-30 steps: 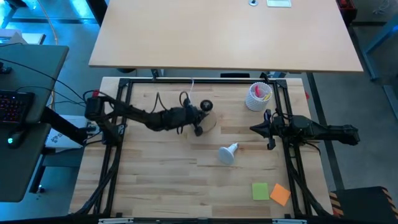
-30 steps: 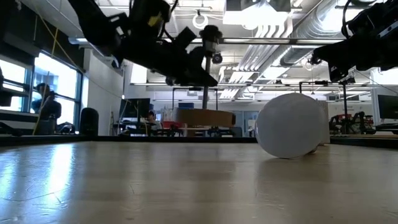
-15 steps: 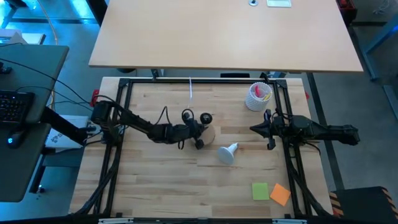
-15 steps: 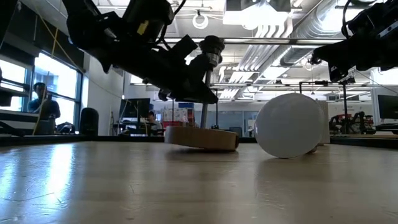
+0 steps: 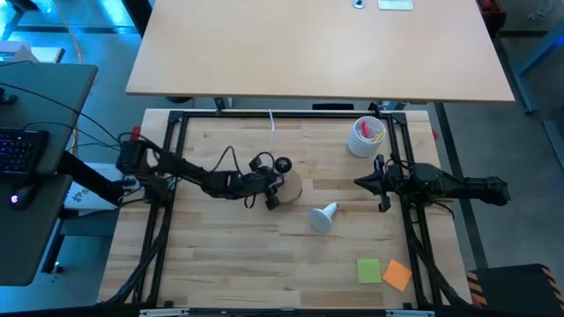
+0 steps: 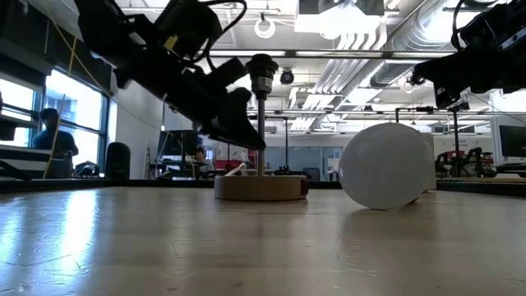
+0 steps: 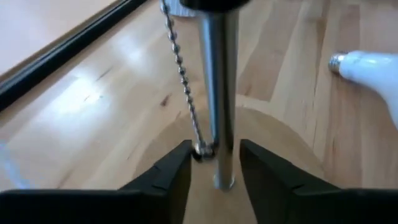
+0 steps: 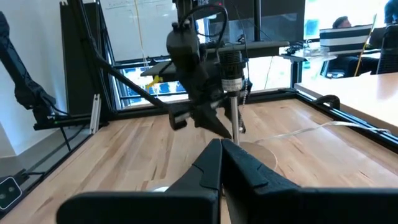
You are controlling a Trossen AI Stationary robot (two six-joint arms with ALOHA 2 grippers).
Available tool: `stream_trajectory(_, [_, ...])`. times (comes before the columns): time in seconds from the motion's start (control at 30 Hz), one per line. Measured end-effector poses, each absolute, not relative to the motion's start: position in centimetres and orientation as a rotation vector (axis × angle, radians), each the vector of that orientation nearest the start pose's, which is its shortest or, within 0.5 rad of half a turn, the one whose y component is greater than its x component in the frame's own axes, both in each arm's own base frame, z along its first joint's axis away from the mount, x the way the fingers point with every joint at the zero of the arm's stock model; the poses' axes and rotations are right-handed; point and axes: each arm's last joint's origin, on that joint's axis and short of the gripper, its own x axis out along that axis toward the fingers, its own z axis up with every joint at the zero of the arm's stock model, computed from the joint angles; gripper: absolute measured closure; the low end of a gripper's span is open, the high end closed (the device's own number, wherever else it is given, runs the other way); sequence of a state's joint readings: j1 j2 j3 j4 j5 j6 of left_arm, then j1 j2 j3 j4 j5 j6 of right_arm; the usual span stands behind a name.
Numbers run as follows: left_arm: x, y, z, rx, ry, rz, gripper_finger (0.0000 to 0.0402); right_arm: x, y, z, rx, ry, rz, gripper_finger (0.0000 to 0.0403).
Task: Screw lightbulb
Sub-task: Insert the lightbulb into the brown lamp
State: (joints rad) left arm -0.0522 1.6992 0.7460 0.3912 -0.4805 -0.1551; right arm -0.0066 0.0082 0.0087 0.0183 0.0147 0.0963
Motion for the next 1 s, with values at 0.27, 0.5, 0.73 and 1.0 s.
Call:
stream_trajectory(0.27, [29.3, -1.4, 19.9, -0.017, 0.533, 0.402, 0.0197, 9.8, -0.1, 16.7, 0.096, -0.017, -0.021, 0.0402])
stream_trajectory(0.5, [26.9, -5.1, 22.0, -0.001, 0.501, 0.366, 0.0197, 9.8, -0.1, 16.7, 0.096, -0.015, -0.020, 0.0402])
stream_trajectory(0.73, [25.9, -10.5, 19.8, -0.029, 0.230, 0.324, 0.0198, 9.8, -0.1, 16.7, 0.096, -0.016, -0.021, 0.0402])
stream_trajectory(1.0, [29.4, -14.8, 15.9, 0.012, 0.189, 0.306, 0.0198, 9.8, -0.1, 16.7, 0.096, -0.015, -0.021, 0.0402])
